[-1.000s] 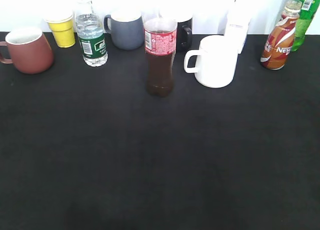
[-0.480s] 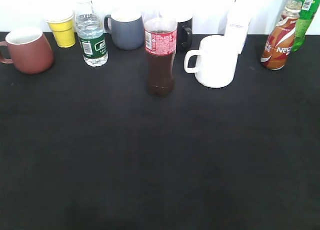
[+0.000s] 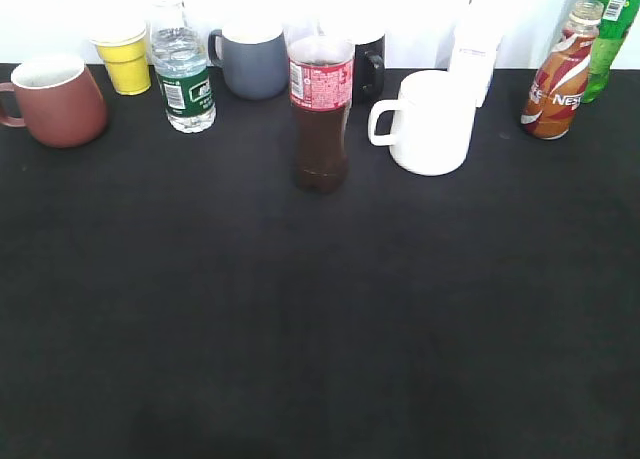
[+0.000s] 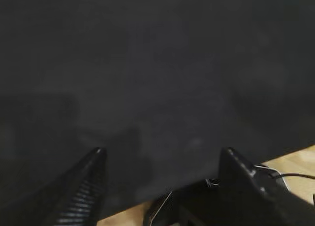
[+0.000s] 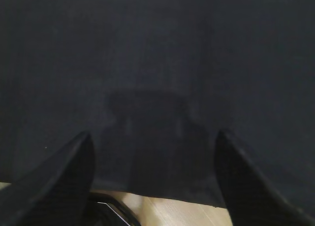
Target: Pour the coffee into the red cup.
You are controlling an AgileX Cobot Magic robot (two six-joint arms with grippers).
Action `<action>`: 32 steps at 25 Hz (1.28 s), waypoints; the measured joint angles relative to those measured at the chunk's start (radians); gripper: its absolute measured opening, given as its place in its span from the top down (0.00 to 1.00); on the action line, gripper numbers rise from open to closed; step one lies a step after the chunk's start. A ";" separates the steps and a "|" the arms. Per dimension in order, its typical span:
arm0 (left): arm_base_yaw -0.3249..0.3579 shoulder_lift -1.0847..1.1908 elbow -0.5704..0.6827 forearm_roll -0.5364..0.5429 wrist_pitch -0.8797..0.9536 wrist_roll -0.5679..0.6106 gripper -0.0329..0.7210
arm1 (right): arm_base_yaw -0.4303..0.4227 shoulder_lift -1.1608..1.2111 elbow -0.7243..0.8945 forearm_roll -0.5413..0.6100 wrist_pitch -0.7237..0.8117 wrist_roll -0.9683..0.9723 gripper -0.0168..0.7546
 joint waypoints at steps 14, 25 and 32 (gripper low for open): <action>0.000 0.000 0.000 0.005 -0.001 0.004 0.32 | 0.000 0.000 0.000 0.000 0.000 0.000 0.22; 0.177 -0.124 0.000 0.005 -0.003 0.004 0.57 | -0.007 -0.046 0.000 0.000 0.000 0.000 0.22; 0.415 -0.409 0.001 0.005 -0.003 0.004 0.63 | -0.073 -0.216 0.000 0.000 0.000 0.000 0.22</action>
